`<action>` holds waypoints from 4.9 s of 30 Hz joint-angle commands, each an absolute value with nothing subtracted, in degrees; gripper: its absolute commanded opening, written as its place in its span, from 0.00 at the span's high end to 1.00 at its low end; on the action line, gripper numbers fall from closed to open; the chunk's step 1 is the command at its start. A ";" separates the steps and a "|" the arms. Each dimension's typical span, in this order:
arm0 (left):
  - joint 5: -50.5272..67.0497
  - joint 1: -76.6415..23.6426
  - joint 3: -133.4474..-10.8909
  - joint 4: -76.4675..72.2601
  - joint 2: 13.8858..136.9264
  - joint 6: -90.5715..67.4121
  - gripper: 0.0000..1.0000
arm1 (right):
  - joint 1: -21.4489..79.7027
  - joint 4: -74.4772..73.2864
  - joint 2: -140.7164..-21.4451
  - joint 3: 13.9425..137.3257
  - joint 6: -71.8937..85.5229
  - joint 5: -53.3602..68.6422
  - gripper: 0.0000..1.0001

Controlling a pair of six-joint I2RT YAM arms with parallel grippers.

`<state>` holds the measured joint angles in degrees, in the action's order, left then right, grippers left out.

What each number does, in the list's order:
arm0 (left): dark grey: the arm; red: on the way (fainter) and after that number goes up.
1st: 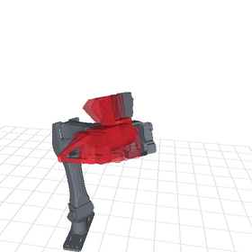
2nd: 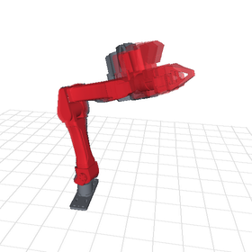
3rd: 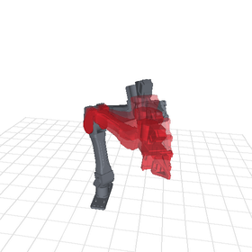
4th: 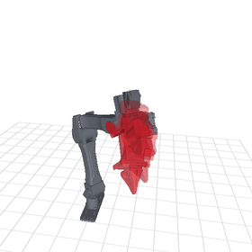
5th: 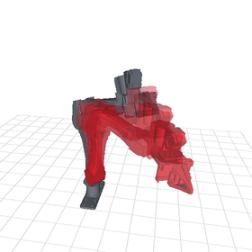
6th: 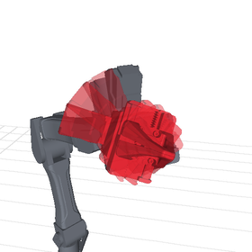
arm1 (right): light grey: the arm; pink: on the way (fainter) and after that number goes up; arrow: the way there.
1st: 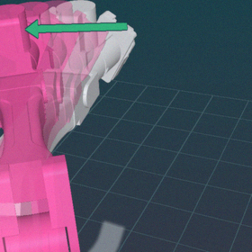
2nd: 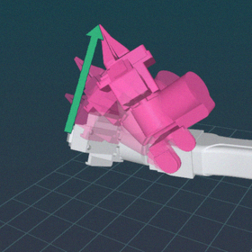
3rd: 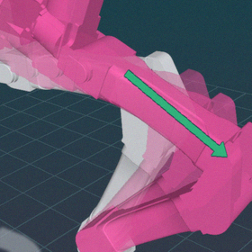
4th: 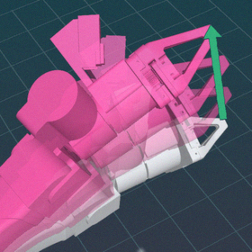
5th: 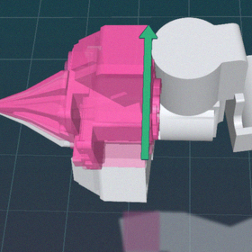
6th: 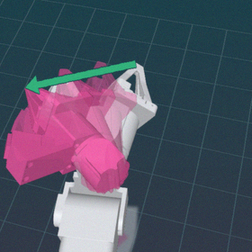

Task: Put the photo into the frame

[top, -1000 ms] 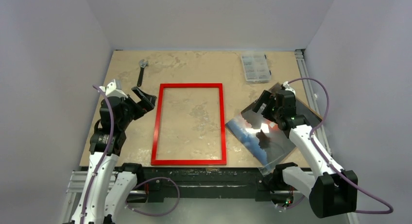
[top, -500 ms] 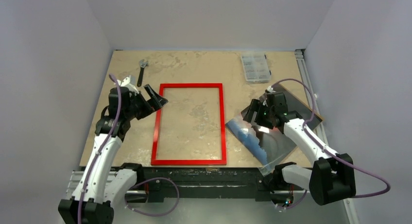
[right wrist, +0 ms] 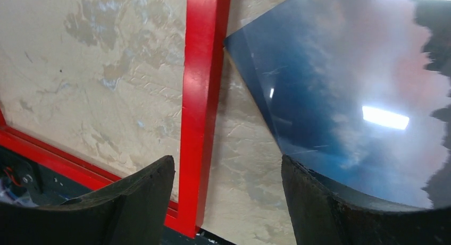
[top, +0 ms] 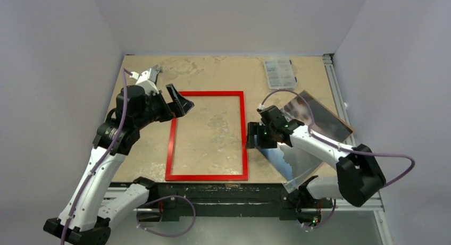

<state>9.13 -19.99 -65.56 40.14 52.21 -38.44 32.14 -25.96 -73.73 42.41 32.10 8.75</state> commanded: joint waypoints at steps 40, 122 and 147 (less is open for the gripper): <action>9.59 -20.26 -66.18 38.83 47.79 -40.96 0.00 | 42.74 -23.42 -105.17 67.21 38.45 7.27 0.77; 12.17 -47.40 -82.71 24.49 104.56 -46.19 0.04 | 17.55 -30.65 -79.78 44.76 36.56 5.06 0.17; 24.69 -61.41 -63.43 -17.01 111.61 -80.62 0.24 | 0.82 -34.66 -75.58 46.20 32.78 8.97 0.17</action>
